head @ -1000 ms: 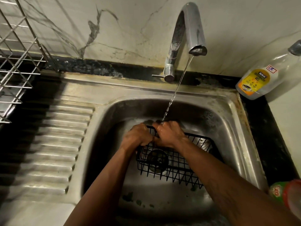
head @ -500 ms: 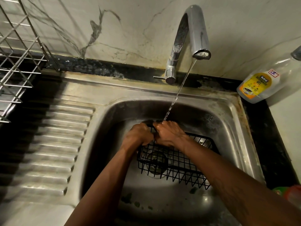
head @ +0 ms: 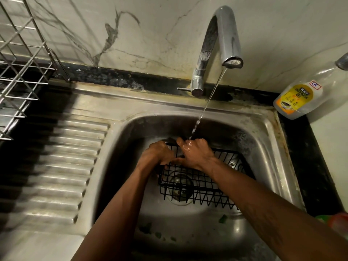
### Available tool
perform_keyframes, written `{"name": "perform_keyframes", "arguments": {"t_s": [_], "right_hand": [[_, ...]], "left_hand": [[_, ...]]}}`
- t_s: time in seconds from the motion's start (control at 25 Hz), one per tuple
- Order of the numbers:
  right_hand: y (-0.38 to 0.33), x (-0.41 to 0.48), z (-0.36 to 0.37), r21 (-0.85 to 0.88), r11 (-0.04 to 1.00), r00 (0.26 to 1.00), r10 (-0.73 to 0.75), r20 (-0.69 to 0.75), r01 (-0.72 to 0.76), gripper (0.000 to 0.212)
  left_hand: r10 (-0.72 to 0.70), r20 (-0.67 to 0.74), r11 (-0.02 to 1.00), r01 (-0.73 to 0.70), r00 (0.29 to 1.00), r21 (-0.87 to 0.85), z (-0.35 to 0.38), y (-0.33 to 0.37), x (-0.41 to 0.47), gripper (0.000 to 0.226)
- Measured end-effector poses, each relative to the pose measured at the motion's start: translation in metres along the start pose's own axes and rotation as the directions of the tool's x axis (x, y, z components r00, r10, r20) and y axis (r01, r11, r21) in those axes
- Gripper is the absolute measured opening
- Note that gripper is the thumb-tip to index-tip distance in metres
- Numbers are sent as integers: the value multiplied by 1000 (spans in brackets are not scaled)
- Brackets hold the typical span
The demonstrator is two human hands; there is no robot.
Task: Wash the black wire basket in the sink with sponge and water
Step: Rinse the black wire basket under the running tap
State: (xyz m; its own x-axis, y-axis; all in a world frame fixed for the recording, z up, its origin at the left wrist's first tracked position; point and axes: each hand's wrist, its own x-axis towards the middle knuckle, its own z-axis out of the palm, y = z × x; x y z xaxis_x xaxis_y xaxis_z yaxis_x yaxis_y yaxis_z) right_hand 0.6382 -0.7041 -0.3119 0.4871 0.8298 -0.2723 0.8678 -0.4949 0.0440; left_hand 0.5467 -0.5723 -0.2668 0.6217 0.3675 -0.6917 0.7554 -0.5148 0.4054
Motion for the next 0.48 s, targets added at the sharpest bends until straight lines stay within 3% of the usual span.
{"name": "perform_keyframes", "arguments": {"t_s": [0.12, 0.28, 0.36, 0.48], "right_hand": [[-2, -3, -3, -28, 999, 999, -38, 26, 38, 76], [-3, -4, -3, 112, 994, 999, 6, -45, -1, 55], [0, -1, -2, 91, 995, 995, -22, -93, 31, 59], [4, -1, -1, 22, 996, 997, -83, -3, 83, 66]], "left_hand": [[-9, 1, 1000, 9, 1000, 13, 0, -1, 0, 18], [10, -23, 998, -9, 1000, 69, 2, -5, 6, 38], [-5, -28, 998, 7, 1000, 65, 0, -6, 4, 35], [-32, -19, 997, 33, 999, 69, -3, -10, 5, 25]]}}
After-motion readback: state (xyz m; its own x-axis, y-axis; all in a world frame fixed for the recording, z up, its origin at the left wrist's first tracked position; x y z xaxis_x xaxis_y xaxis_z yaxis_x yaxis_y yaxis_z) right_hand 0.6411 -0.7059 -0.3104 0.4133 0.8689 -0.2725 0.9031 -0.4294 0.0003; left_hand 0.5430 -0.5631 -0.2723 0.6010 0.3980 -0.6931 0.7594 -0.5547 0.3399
